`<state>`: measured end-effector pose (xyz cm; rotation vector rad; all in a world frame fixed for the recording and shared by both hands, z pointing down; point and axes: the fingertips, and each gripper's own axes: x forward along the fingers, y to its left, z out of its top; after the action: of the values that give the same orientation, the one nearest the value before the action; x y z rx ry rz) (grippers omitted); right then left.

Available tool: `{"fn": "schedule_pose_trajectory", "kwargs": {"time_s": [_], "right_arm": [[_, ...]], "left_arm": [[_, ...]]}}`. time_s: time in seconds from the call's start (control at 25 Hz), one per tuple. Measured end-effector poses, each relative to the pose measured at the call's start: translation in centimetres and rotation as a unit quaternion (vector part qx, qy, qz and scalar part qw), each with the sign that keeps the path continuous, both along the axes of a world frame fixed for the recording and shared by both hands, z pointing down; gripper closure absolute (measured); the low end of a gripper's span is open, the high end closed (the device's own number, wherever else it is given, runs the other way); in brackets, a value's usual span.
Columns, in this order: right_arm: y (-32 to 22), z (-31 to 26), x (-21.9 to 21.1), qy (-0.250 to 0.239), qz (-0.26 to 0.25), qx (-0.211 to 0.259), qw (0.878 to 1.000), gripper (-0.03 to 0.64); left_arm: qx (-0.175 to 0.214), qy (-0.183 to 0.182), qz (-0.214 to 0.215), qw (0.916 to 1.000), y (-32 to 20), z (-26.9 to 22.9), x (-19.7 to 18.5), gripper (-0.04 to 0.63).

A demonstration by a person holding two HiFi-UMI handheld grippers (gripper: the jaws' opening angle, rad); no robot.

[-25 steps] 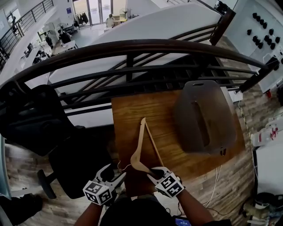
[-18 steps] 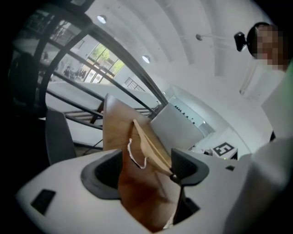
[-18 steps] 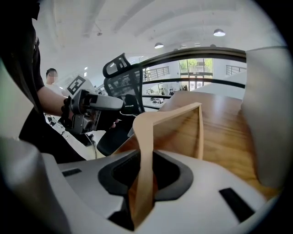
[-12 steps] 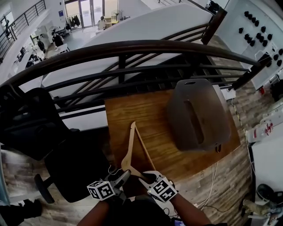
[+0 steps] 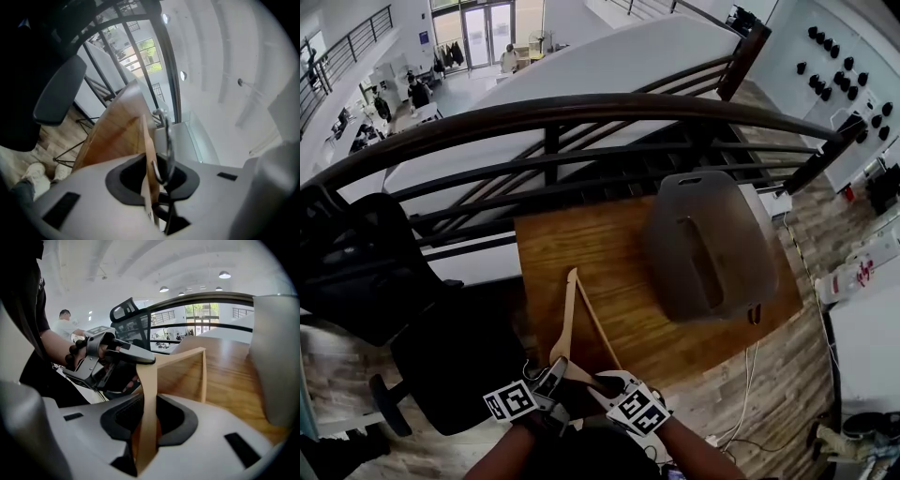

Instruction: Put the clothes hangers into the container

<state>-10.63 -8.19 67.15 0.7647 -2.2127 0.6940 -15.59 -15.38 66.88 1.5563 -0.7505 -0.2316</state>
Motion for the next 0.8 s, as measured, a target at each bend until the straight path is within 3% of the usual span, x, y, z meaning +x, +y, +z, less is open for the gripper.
{"fn": "schedule_pose_trajectory", "kwargs": {"time_s": [0.12,0.32,0.6,0.8], "right_arm": [[-0.1,-0.2,0.2,0.009,0.001,0.019,1.000,0.537],[-1.5,-2.0,0.8,0.047,-0.009,0.078,0.996,0.531],[-4.3,-6.0,1.0,0.107,-0.022,0.208,0.972,0.501],[-5.8,-8.2,0.5,0.110,-0.009,0.232,0.966,0.454]], "left_arm": [[0.002,0.006,-0.008,0.9999,-0.1,-0.8,0.3,0.534],[0.025,-0.017,-0.011,0.9995,-1.4,-3.3,0.9,0.535],[0.082,-0.013,-0.024,0.9962,-3.9,-8.4,0.7,0.535],[0.124,-0.014,-0.017,0.9920,-4.8,-11.5,-0.1,0.535]]}}
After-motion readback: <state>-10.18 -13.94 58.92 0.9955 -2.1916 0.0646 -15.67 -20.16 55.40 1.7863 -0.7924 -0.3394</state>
